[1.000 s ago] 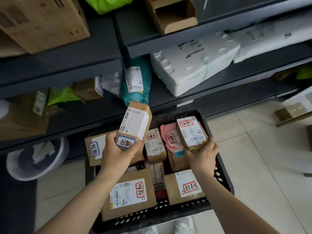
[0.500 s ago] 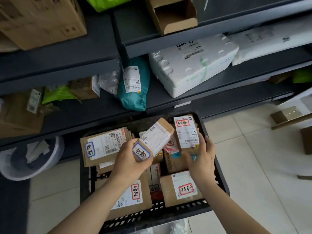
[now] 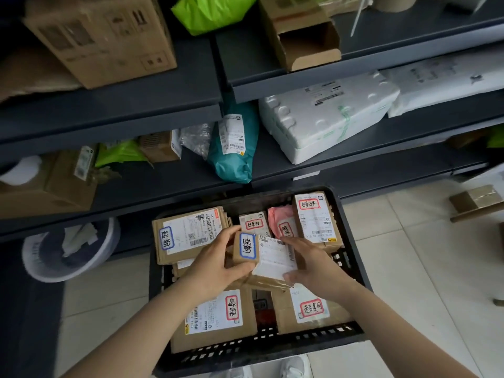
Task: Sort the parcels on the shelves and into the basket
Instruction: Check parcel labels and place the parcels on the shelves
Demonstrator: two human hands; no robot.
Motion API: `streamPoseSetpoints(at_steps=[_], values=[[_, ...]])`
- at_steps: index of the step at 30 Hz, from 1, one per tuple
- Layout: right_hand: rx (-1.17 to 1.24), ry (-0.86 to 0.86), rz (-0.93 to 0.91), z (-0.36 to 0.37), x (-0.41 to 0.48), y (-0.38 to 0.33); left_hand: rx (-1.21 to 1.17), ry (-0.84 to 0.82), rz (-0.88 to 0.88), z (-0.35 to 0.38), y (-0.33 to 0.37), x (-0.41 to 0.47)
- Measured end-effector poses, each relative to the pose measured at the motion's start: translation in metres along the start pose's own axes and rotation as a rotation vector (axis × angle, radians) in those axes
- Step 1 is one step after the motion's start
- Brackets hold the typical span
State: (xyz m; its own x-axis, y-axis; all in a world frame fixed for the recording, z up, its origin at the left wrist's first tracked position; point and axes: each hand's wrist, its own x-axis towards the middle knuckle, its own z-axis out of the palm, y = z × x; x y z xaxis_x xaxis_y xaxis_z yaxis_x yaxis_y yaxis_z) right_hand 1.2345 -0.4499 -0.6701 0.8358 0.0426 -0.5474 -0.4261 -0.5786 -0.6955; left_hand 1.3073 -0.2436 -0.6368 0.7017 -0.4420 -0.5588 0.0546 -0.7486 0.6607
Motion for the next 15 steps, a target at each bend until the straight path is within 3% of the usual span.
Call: streamPoseSetpoints(at_steps=[8,15], values=[[-0.337,0.215,0.162,-0.02,0.046,-0.026,0.306,0.268,-0.008,-0.018,-0.037,0.001],[-0.576,0.088,0.153,-0.011,0.099,-0.034,0.578,0.219,-0.043,-0.025,-0.084,0.016]])
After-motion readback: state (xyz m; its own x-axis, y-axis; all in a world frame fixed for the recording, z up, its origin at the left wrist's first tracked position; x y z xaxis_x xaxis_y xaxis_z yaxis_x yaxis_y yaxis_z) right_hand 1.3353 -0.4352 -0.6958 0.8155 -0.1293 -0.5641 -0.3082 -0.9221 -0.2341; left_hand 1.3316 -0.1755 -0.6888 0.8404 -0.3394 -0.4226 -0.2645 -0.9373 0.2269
